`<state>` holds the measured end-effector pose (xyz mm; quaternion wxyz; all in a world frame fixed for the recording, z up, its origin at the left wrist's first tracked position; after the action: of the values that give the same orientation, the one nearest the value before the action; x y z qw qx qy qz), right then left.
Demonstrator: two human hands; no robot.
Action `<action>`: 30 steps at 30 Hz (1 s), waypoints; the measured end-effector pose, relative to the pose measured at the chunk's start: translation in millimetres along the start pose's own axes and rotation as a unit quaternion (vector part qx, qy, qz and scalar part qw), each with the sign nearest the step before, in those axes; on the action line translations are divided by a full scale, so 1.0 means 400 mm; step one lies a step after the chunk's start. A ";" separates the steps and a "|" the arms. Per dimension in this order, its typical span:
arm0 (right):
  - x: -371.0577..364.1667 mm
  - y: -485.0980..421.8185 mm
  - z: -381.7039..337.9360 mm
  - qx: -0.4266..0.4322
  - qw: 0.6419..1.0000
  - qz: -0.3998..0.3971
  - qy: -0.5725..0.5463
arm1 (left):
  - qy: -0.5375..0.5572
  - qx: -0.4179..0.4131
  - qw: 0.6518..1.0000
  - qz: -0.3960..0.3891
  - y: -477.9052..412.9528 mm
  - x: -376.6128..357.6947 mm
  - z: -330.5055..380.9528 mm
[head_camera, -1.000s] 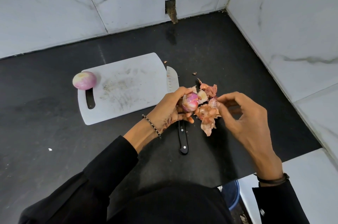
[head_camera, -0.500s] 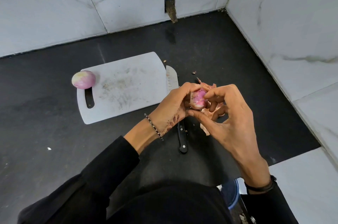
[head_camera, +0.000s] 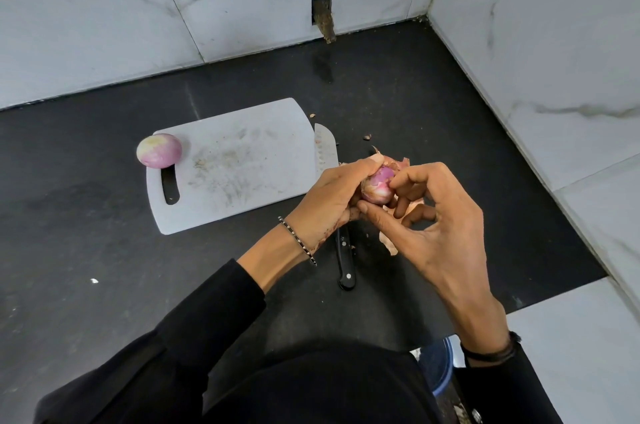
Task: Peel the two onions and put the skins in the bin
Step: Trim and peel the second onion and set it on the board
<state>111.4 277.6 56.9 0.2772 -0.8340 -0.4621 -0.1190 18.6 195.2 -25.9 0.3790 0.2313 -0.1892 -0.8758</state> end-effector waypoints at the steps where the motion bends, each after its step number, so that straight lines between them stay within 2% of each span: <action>1: -0.001 0.000 0.001 -0.001 1.000 -0.002 0.001 | -0.011 0.003 1.000 0.004 -0.004 0.005 -0.005; 7: -0.008 -0.002 0.012 -0.024 1.000 -0.008 -0.010 | -0.036 -0.001 0.999 -0.004 -0.008 0.012 -0.011; 12: -0.028 0.003 0.004 0.007 1.000 -0.011 0.026 | -0.015 0.012 1.000 -0.015 -0.007 0.006 -0.012; 19: 0.003 -0.002 0.027 -0.048 0.999 0.015 0.006 | -0.001 0.016 1.000 -0.014 -0.010 0.002 -0.015; 24: -0.001 -0.007 -0.004 0.014 0.999 -0.011 0.039 | -0.070 -0.013 0.997 -0.011 -0.008 0.001 -0.008; 30: -0.020 -0.008 -0.008 0.026 0.998 -0.028 0.054 | -0.118 -0.065 0.991 -0.003 0.014 0.005 0.021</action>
<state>104.7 271.6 57.0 0.3197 -0.8058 -0.4723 -0.1595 16.0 191.4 -16.7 0.3658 0.1017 -0.1746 -0.9085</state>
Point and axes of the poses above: each hand's wrist, its own y-axis away from the middle knuckle, its own x-axis out of the back of the hand, z = x × y, the point moved 10 cm from there along -y, towards the middle knuckle, and after that the axes turned 1 degree about y, right-handed, at the moved point
